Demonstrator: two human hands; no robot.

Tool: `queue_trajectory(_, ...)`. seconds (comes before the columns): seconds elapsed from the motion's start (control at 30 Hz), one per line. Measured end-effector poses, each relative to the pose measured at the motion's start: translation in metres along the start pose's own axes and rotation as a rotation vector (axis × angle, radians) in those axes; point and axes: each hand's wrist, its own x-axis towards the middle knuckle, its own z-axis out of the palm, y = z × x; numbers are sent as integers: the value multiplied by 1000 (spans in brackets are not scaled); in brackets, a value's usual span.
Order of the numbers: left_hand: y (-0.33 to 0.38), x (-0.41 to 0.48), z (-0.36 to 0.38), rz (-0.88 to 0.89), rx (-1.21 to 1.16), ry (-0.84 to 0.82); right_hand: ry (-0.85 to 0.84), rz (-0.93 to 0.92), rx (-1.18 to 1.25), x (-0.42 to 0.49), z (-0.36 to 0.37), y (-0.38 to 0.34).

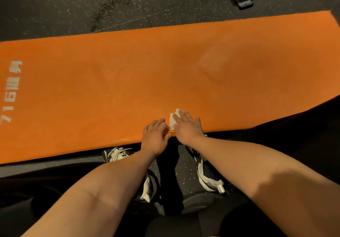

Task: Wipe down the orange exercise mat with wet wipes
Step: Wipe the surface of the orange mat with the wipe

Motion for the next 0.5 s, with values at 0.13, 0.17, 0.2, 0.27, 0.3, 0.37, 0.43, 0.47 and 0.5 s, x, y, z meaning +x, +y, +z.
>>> queue_trajectory(0.13,2,0,0,-10,-72,4,13,24,9,-2,1,1)
queue_trajectory(0.17,3,1,-2,-31,-93,-6,18,35,13,-3,0,1)
queue_trajectory(0.2,4,3,-4,-54,-114,-19,21,43,25,-3,-1,1)
queue_trajectory(0.27,8,5,-9,-99,-150,-32,18,56,77,-3,-4,0)
queue_trajectory(0.3,10,6,-11,-118,-164,-23,19,61,101,-2,-5,-1)
queue_trajectory(0.37,13,6,-15,-154,-188,12,31,69,135,0,-8,-4)
queue_trajectory(0.43,12,6,-18,-192,-211,57,50,68,172,0,-10,-7)
queue_trajectory(0.47,11,7,-21,-217,-221,82,58,60,191,0,-11,-9)
queue_trajectory(0.5,10,7,-24,-245,-231,108,64,46,206,1,-11,-10)
